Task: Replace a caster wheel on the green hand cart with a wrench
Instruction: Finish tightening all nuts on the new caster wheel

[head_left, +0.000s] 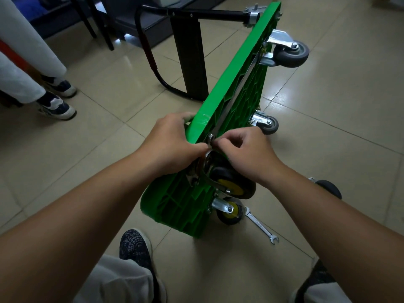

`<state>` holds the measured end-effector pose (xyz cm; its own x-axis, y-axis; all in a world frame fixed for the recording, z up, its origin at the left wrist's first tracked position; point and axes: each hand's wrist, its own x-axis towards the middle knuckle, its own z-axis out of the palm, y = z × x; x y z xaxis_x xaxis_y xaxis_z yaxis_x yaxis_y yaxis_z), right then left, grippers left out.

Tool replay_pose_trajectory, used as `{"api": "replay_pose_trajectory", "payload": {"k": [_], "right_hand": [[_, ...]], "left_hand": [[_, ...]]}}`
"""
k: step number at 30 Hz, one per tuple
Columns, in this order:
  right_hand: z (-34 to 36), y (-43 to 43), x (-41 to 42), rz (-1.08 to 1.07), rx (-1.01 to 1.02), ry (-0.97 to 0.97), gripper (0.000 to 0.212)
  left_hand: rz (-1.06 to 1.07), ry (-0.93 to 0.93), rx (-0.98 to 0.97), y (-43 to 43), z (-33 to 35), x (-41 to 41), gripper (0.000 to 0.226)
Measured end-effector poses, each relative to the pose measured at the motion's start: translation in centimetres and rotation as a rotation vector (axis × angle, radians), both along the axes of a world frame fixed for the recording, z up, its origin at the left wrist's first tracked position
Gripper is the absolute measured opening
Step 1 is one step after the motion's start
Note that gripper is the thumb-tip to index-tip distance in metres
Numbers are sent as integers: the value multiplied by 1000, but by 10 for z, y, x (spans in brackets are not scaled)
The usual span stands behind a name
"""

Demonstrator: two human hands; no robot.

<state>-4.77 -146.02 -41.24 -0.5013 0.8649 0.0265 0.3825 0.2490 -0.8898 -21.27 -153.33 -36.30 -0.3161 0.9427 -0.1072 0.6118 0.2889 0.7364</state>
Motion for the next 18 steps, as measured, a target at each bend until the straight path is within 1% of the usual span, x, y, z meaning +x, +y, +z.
{"api": "replay_pose_trajectory", "payload": {"k": [2,5,8,11,14,16,18], "right_hand": [[0,1,2,1,10,40,11],[2,-3,2,20,-4,144,20],[3,-3,-3,-25,-10,118,19],[5,1,-3,-2,-31,65,18],[4,0,-2,-14,3,93,20],[3,-3,-3,-50,3,99,15],[1,-6,-5,-61,-29,60,9]], "left_hand": [[-10,-11,0,0,-1,-1,58],[-16,-15,2,0,-2,-2,57],[-17,-15,-1,1,-2,-3,59],[-21,-29,-7,0,-2,-2,62],[-23,-37,-11,0,-2,-2,66],[-24,-44,-17,0,-2,-3,63],[-12,-37,-20,0,-2,-4,61]]}}
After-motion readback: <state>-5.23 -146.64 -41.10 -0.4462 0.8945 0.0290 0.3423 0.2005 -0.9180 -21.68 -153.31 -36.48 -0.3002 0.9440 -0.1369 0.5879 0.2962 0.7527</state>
